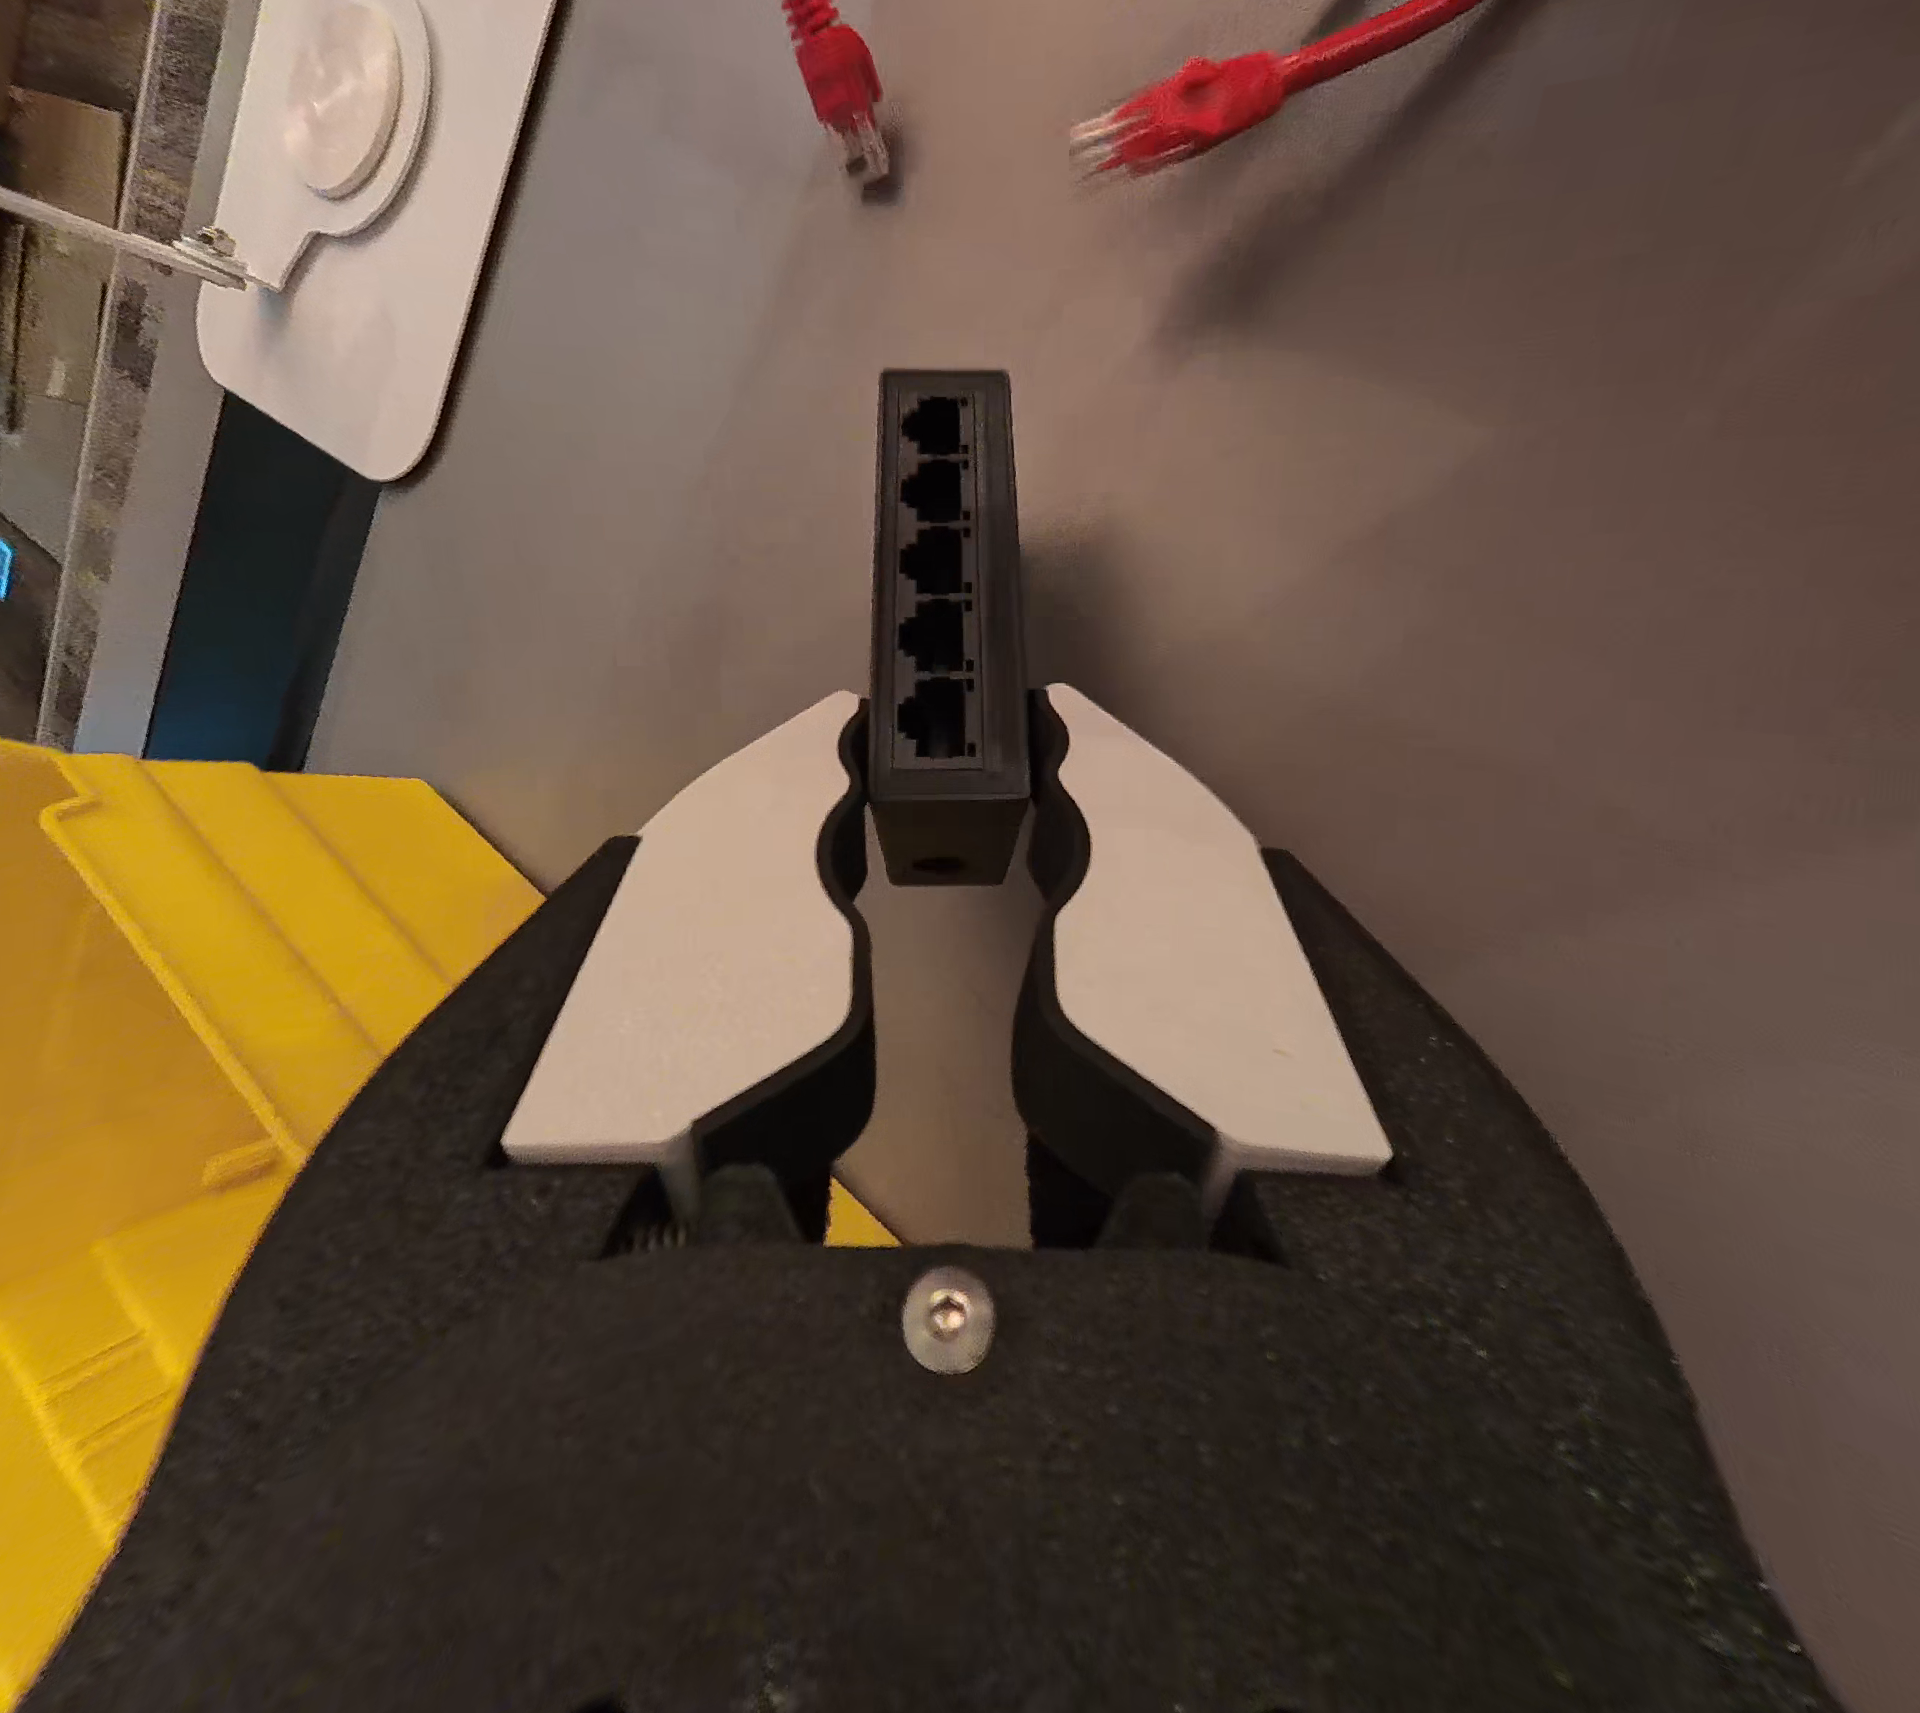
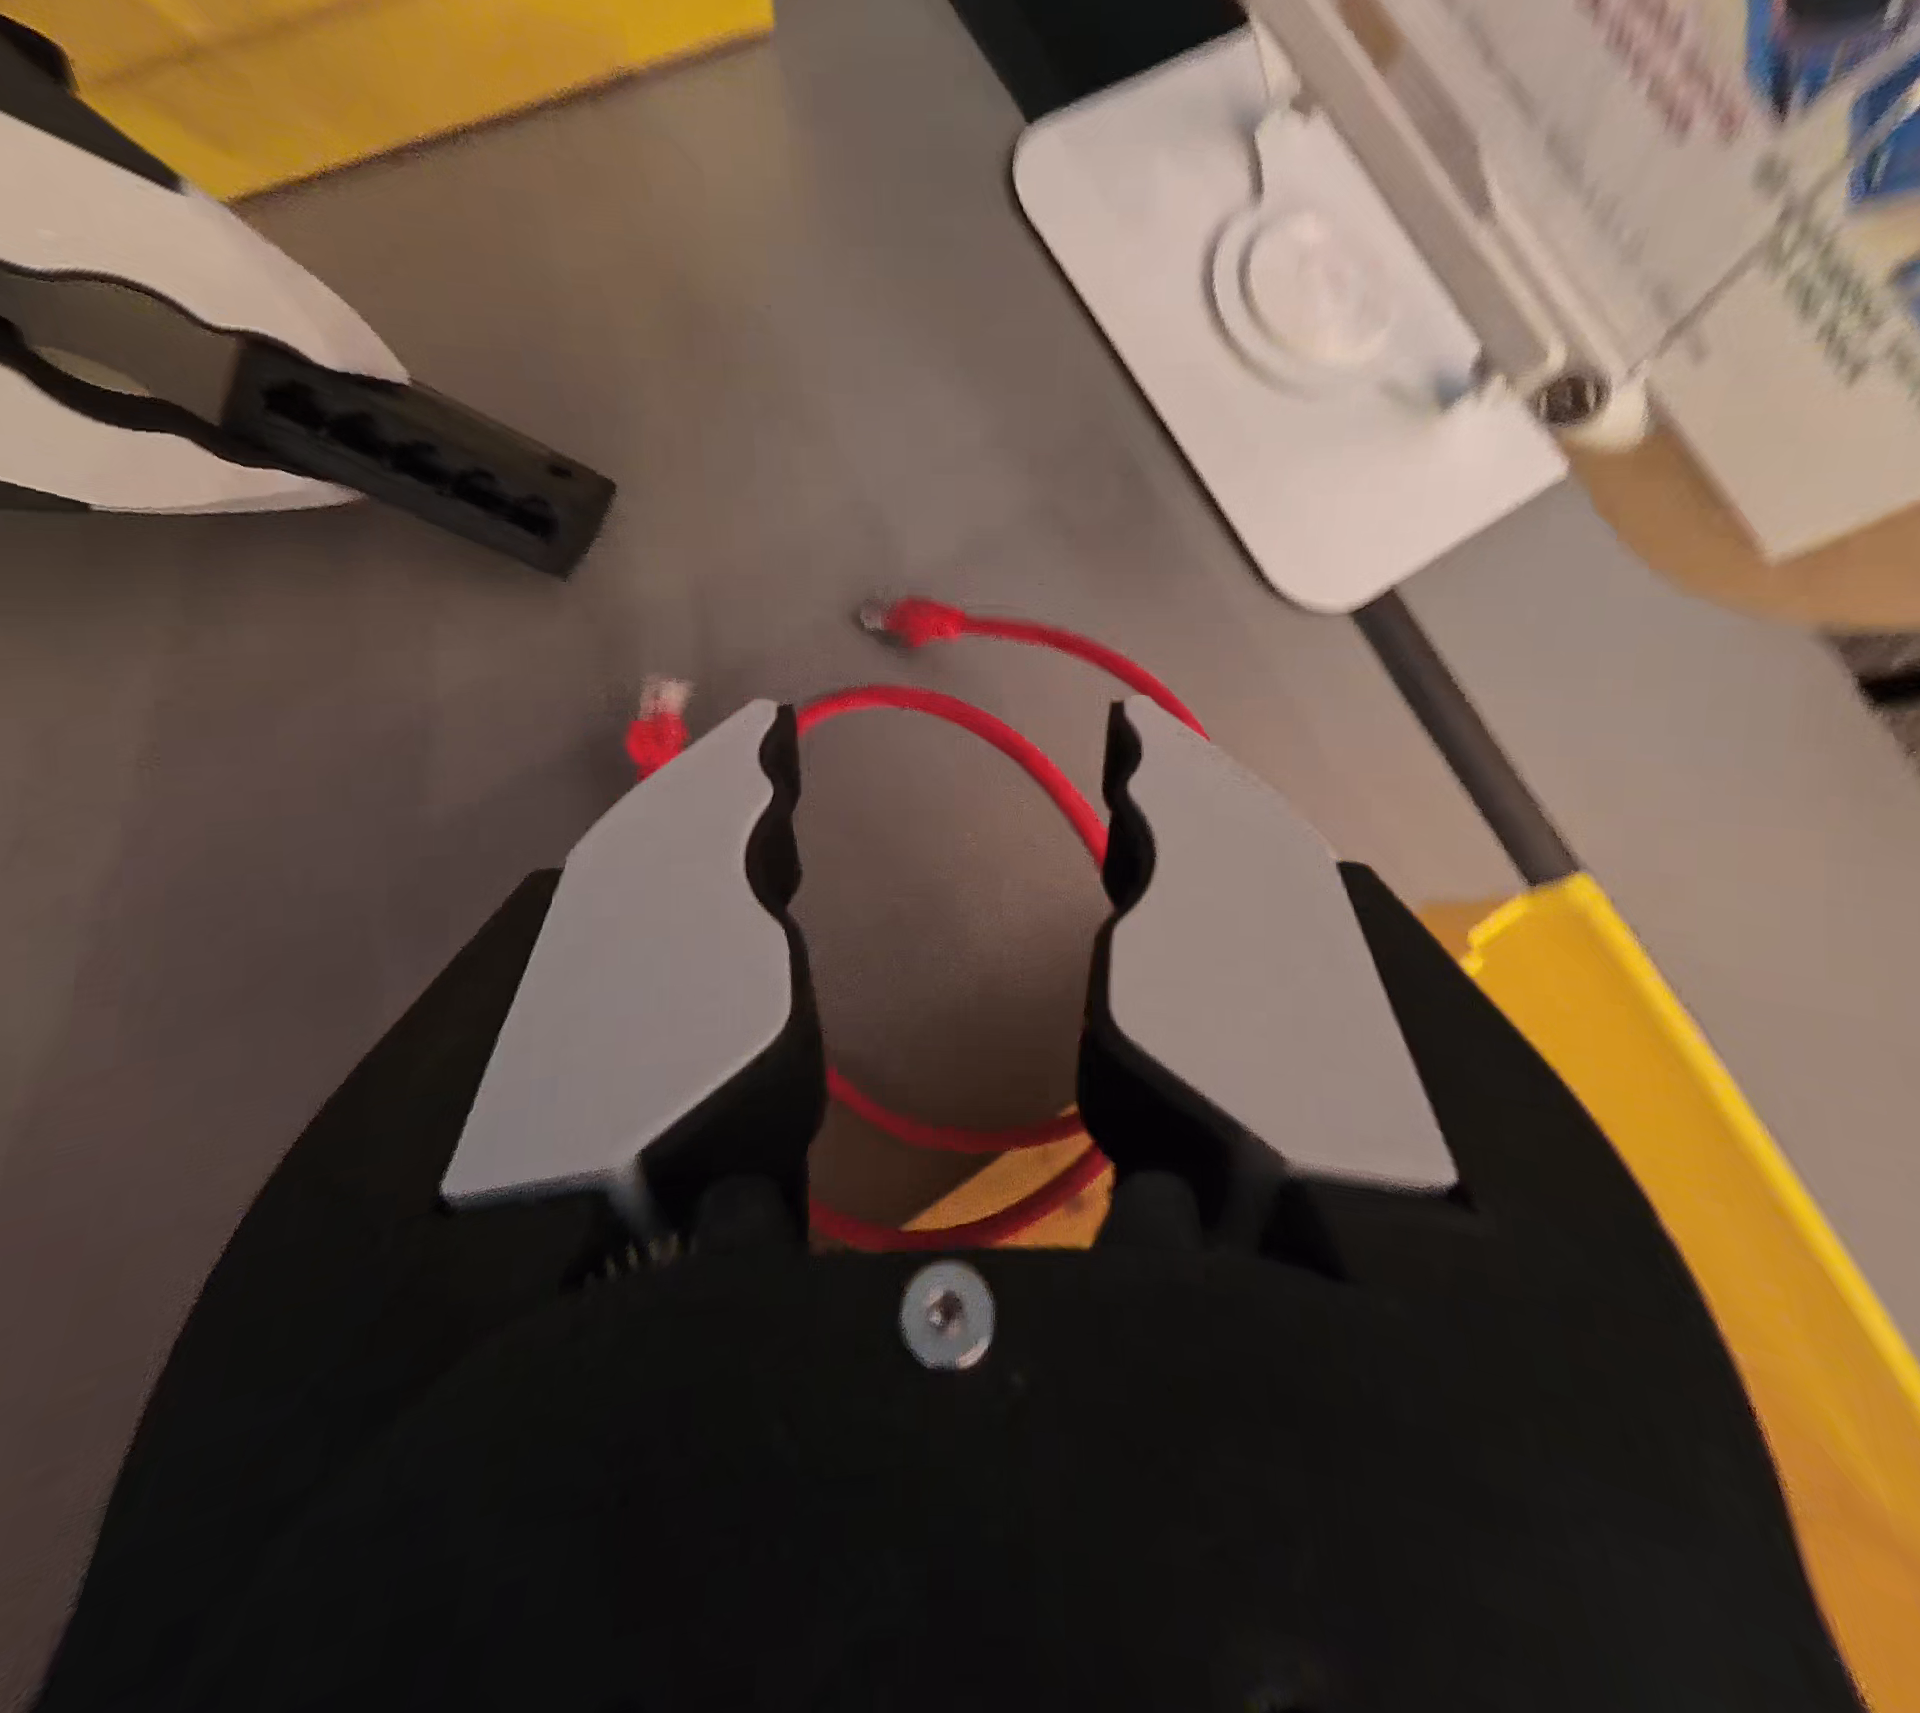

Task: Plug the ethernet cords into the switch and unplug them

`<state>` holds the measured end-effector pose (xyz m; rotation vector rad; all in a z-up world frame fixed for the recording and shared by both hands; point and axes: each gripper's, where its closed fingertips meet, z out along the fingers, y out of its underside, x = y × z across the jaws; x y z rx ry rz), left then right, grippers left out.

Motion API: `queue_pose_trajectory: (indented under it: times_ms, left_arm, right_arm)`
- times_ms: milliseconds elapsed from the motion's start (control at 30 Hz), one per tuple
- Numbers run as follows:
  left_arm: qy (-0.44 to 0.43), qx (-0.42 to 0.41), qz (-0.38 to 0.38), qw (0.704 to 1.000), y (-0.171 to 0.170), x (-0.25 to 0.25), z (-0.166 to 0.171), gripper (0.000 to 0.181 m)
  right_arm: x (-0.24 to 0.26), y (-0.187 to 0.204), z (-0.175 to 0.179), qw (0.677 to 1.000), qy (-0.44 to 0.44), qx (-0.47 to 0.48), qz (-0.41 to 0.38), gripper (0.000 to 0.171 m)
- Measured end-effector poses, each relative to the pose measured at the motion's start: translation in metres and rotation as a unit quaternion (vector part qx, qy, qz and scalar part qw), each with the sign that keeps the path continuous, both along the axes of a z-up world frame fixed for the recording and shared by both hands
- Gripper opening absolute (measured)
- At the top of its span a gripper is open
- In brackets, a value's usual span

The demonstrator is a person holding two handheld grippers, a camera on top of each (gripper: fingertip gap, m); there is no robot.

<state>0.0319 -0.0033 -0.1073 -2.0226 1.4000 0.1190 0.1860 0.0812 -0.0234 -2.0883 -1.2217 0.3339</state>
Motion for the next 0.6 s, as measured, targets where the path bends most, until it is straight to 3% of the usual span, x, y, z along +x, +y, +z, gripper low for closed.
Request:
queue_pose_trajectory:
  times_ms: [167,600]
  left_arm:
    - [-0.023,-0.018,0.019,0.999,-0.004,-0.001,-0.002,0.027]
    - [-0.075,-0.079,0.088,0.990,0.007,0.005,-0.023,0.027]
  right_arm:
    - [-0.021,-0.012,0.011,0.998,0.020,0.033,0.049,0.056]
    - [-0.019,-0.011,-0.007,0.998,0.000,0.007,0.058,0.056]
